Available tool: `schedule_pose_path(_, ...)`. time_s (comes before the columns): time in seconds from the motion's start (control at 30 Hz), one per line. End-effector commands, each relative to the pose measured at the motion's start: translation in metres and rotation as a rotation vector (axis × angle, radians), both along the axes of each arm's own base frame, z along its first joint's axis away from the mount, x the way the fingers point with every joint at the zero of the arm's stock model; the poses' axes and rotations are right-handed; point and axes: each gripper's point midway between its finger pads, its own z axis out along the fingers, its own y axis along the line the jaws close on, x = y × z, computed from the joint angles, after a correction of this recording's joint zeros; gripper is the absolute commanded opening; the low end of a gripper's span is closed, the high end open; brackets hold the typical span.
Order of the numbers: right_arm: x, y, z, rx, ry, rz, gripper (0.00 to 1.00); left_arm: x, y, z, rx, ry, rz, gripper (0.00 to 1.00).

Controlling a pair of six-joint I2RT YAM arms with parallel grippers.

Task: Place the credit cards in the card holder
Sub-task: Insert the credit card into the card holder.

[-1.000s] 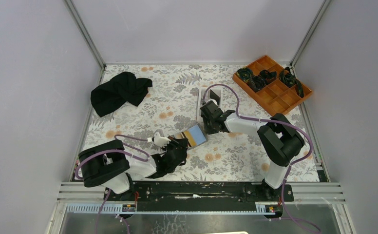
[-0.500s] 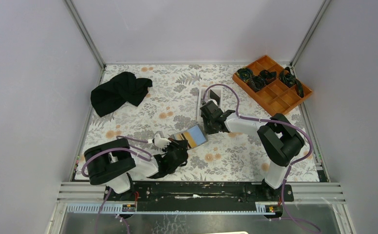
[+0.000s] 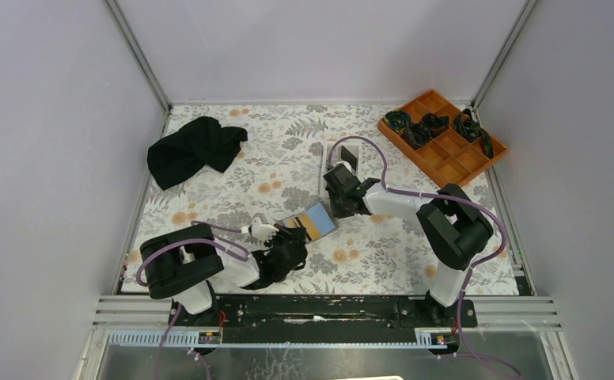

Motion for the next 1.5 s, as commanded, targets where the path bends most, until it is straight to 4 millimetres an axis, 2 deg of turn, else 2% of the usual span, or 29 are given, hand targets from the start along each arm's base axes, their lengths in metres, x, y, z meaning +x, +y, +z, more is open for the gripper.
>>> schedule_pose_path(0.0, -0.068, -0.030, -0.057, -0.160, 0.255, 0.060, 0.00, -0.007, 0.005, -0.019, 0.076, 0.042, -0.012, 0.00)
schedule_pose_path(0.3, -0.058, -0.037, -0.050, -0.214, 0.217, 0.045, 0.03, -0.011, 0.016, -0.028, 0.127, 0.083, 0.012, 0.00)
schedule_pose_path(0.53, -0.036, -0.031, -0.020, -0.203, 0.119, 0.027, 0.24, -0.016, 0.023, -0.036, 0.150, 0.106, 0.011, 0.00)
schedule_pose_path(0.77, -0.027, -0.017, 0.005, -0.139, 0.074, 0.024, 0.34, -0.017, 0.025, -0.037, 0.165, 0.111, 0.005, 0.00)
schedule_pose_path(0.97, -0.022, -0.013, 0.017, -0.101, 0.035, 0.008, 0.34, -0.018, 0.027, -0.036, 0.171, 0.113, 0.006, 0.00)
schedule_pose_path(1.1, -0.013, -0.006, 0.037, -0.055, -0.023, 0.003, 0.33, -0.019, 0.028, -0.037, 0.174, 0.115, 0.003, 0.00)
schedule_pose_path(1.3, -0.002, 0.011, 0.067, -0.006, -0.080, 0.029, 0.21, -0.019, 0.028, -0.036, 0.180, 0.116, -0.003, 0.00)
schedule_pose_path(1.47, -0.005, 0.027, 0.070, 0.017, -0.066, 0.064, 0.10, -0.019, 0.028, -0.034, 0.189, 0.114, -0.006, 0.00)
